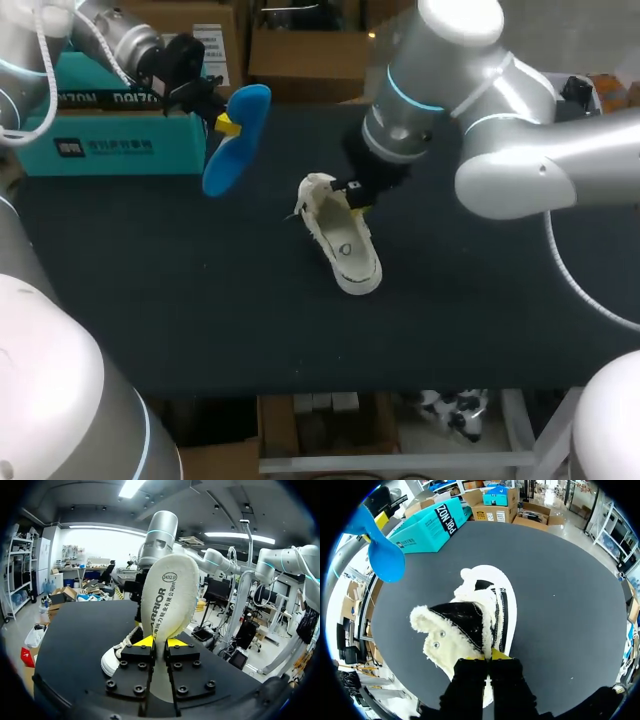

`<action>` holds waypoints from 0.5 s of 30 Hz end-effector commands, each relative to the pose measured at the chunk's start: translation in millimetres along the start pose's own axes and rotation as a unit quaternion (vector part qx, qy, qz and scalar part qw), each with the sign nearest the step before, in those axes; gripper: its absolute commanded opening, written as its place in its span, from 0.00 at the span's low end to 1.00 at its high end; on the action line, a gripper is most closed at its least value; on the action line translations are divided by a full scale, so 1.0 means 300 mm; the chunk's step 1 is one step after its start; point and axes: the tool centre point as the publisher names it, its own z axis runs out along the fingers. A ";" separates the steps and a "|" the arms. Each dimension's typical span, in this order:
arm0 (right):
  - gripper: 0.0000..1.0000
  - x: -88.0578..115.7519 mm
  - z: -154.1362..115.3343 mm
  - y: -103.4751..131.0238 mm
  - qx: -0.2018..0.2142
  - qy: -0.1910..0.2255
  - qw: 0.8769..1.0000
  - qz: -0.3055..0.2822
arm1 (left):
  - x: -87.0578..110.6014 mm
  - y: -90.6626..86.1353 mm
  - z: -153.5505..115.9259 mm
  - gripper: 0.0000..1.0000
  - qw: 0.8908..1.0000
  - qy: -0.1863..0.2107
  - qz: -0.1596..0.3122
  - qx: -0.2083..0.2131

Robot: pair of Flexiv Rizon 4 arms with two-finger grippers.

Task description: Open the shoe tongue, take the insole out of the shoe, put the insole back into the shoe, and pack the shoe into the shoebox

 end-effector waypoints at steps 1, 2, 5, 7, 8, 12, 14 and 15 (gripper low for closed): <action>0.00 -0.018 -0.028 -0.022 -0.009 -0.001 1.000 0.004 | -0.014 0.002 -0.016 0.00 0.981 0.194 0.001 0.003; 0.00 -0.023 -0.030 -0.026 -0.006 -0.001 1.000 0.007 | -0.013 0.001 -0.015 0.00 0.981 0.194 0.001 0.003; 0.00 -0.029 -0.027 -0.030 -0.005 0.001 1.000 0.010 | -0.012 -0.003 -0.009 0.00 0.981 0.194 0.002 0.002; 0.00 -0.043 -0.024 -0.042 -0.006 0.003 1.000 0.011 | -0.011 -0.003 -0.002 0.00 0.981 0.195 0.002 0.002; 0.00 -0.052 -0.021 -0.049 -0.005 0.005 1.000 0.012 | -0.011 -0.002 0.001 0.00 0.981 0.196 0.002 0.002; 1.00 -0.055 -0.014 -0.055 -0.005 0.009 1.000 0.018 | -0.007 -0.003 0.014 0.00 0.979 0.203 0.008 0.000; 1.00 -0.053 -0.024 -0.063 -0.007 0.008 1.000 0.020 | 0.002 -0.005 0.019 0.00 0.978 0.207 0.018 -0.002; 1.00 -0.047 -0.033 -0.066 -0.009 0.006 1.000 0.022 | 0.009 -0.008 0.024 0.00 0.978 0.208 0.026 -0.005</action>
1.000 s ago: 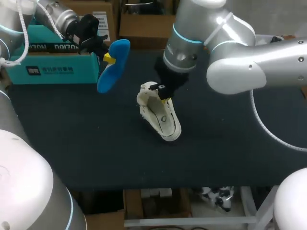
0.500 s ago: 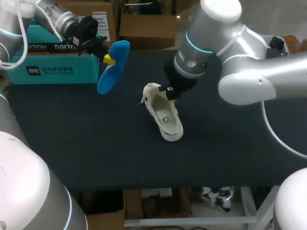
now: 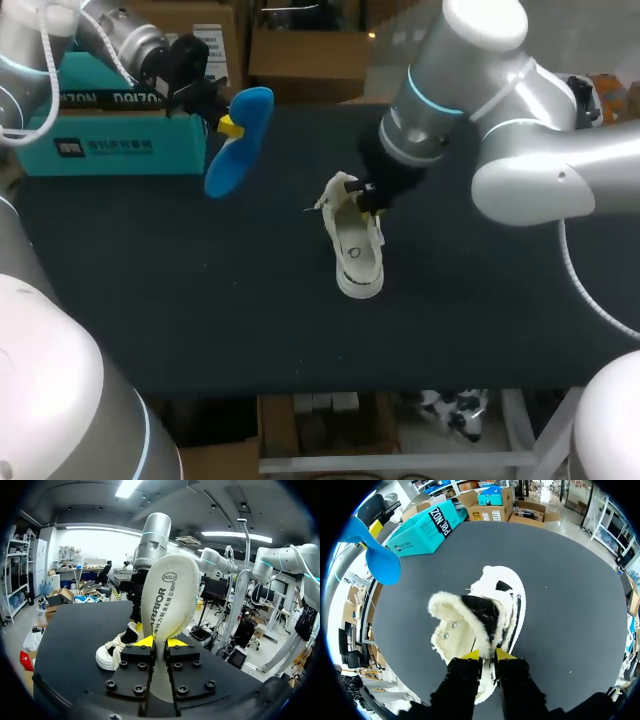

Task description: Open the shoe tongue, take the insole out of the shoe, put the insole back into the shoe, and pack the shoe into the shoebox

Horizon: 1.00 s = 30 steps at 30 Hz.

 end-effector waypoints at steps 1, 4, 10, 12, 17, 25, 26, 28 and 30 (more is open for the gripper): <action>1.00 0.004 -0.026 -0.023 -0.009 -0.003 1.000 0.002 | -0.001 0.001 -0.003 0.00 0.980 0.197 0.018 -0.002; 1.00 0.014 -0.079 -0.053 0.001 -0.020 1.000 0.020 | 0.020 -0.025 0.033 0.00 0.975 0.218 0.040 -0.020; 1.00 -0.018 -0.229 -0.127 0.001 -0.050 0.998 0.042 | 0.023 -0.109 0.125 0.00 0.963 0.261 0.057 -0.025; 1.00 -0.018 -0.229 -0.127 0.001 -0.050 0.998 0.042 | 0.023 -0.109 0.125 0.00 0.963 0.261 0.057 -0.025; 1.00 -0.018 -0.229 -0.127 0.001 -0.050 0.998 0.042 | 0.023 -0.109 0.125 0.00 0.963 0.261 0.057 -0.025; 1.00 -0.030 -0.237 -0.121 0.008 -0.038 0.998 0.046 | 0.039 -0.111 0.145 0.00 0.963 0.260 0.066 -0.025; 1.00 -0.037 -0.247 -0.117 0.017 -0.021 0.999 0.047 | 0.053 -0.114 0.165 0.00 0.962 0.261 0.081 -0.015; 1.00 -0.046 -0.265 -0.120 0.057 -0.015 0.997 0.057 | 0.070 -0.119 0.209 0.00 0.962 0.254 0.094 -0.012; 1.00 -0.061 -0.288 -0.130 0.093 -0.011 0.990 0.107 | 0.080 -0.126 0.256 0.00 0.961 0.257 0.103 -0.006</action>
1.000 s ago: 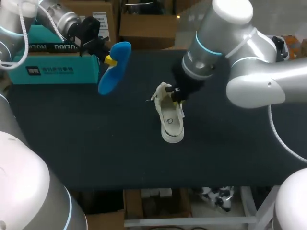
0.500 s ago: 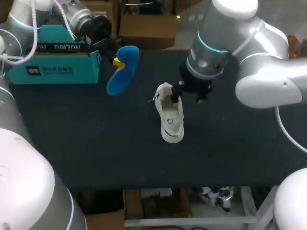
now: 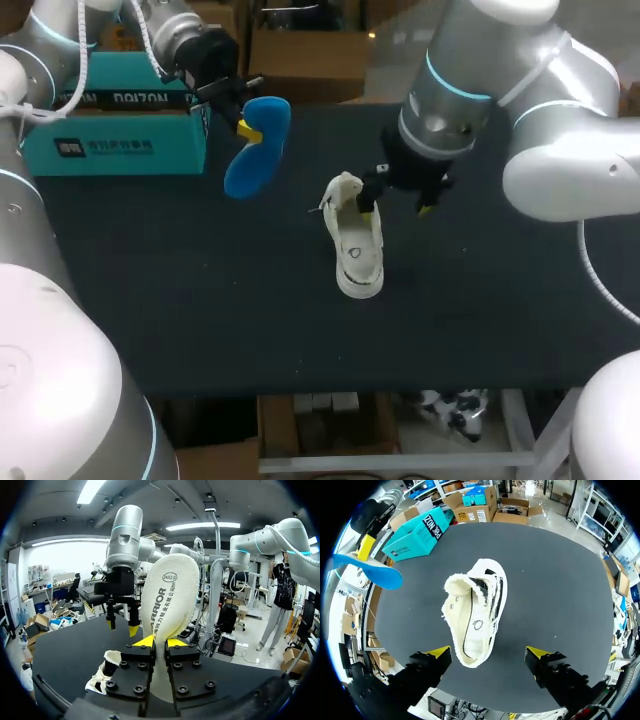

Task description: Open the shoe tongue, take the insole out of the shoe, put the insole back into the shoe, and pack the shoe into the shoebox

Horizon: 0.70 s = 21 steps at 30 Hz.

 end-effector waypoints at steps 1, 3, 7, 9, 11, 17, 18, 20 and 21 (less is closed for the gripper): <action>1.00 -0.055 -0.074 0.013 0.083 0.012 0.993 0.078 | -0.032 0.008 0.089 0.00 0.992 0.128 0.015 0.011; 1.00 -0.074 -0.098 -0.011 0.108 0.055 0.985 0.126 | -0.033 -0.014 0.121 0.00 0.990 0.136 0.033 0.028; 1.00 -0.085 -0.126 -0.049 0.121 0.033 0.975 0.182 | -0.038 -0.044 0.152 0.00 0.988 0.129 0.065 0.055; 1.00 -0.085 -0.126 -0.049 0.121 0.033 0.975 0.182 | -0.038 -0.050 0.155 0.00 0.986 0.127 0.080 0.076; 1.00 -0.085 -0.126 -0.049 0.121 0.033 0.975 0.182 | -0.037 -0.051 0.156 0.00 0.983 0.130 0.086 0.093; 1.00 -0.085 -0.126 -0.049 0.121 0.033 0.975 0.182 | -0.025 -0.068 0.162 0.00 0.973 0.142 0.121 0.136; 1.00 -0.085 -0.126 -0.049 0.121 0.033 0.975 0.182 | -0.025 -0.076 0.169 0.00 0.972 0.144 0.128 0.138; 1.00 -0.085 -0.126 -0.049 0.121 0.033 0.975 0.182 | -0.027 -0.092 0.187 0.00 0.968 0.150 0.140 0.141; 1.00 -0.085 -0.126 -0.049 0.121 0.033 0.975 0.182 | -0.030 -0.099 0.195 0.00 0.968 0.151 0.145 0.141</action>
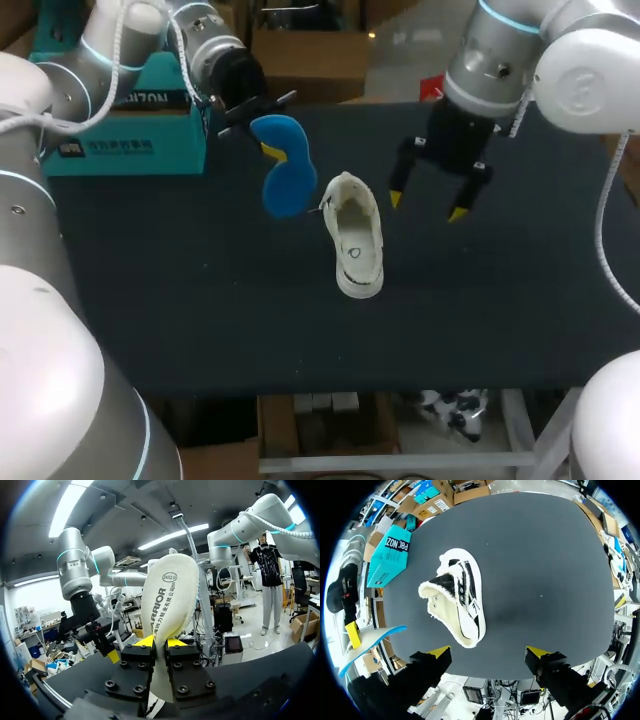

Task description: Open the shoe tongue, take the insole out of the shoe, put the insole back into the shoe, and pack the shoe into the shoebox

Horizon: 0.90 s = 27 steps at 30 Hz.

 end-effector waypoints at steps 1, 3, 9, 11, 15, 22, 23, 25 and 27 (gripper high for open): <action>1.00 0.005 -0.009 0.009 0.018 0.013 1.000 0.015 | -0.035 0.014 0.002 0.00 0.994 0.084 0.014 0.062; 1.00 0.004 -0.020 0.007 0.021 0.042 0.996 0.075 | -0.044 0.007 0.018 0.00 0.994 0.090 0.022 0.065; 1.00 -0.021 -0.048 -0.054 0.059 0.178 0.959 0.211 | -0.065 -0.009 0.034 0.00 0.994 0.065 0.035 0.081; 1.00 -0.021 -0.048 -0.054 0.059 0.178 0.959 0.211 | -0.066 -0.016 0.035 0.00 0.995 0.048 0.035 0.082; 1.00 -0.021 -0.048 -0.054 0.059 0.178 0.959 0.211 | -0.066 -0.027 0.017 0.00 0.992 0.025 0.021 0.118; 1.00 -0.021 -0.048 -0.054 0.059 0.178 0.959 0.211 | -0.128 -0.003 -0.014 0.00 0.987 0.015 -0.019 0.161; 1.00 -0.021 -0.048 -0.054 0.059 0.178 0.959 0.211 | -0.133 0.002 -0.014 0.00 0.987 0.009 -0.022 0.156; 1.00 -0.021 -0.048 -0.054 0.059 0.178 0.959 0.211 | -0.139 0.012 -0.016 0.00 0.987 0.007 -0.025 0.160; 1.00 -0.021 -0.048 -0.054 0.059 0.178 0.959 0.211 | -0.144 0.022 -0.014 0.00 0.989 -0.003 -0.032 0.143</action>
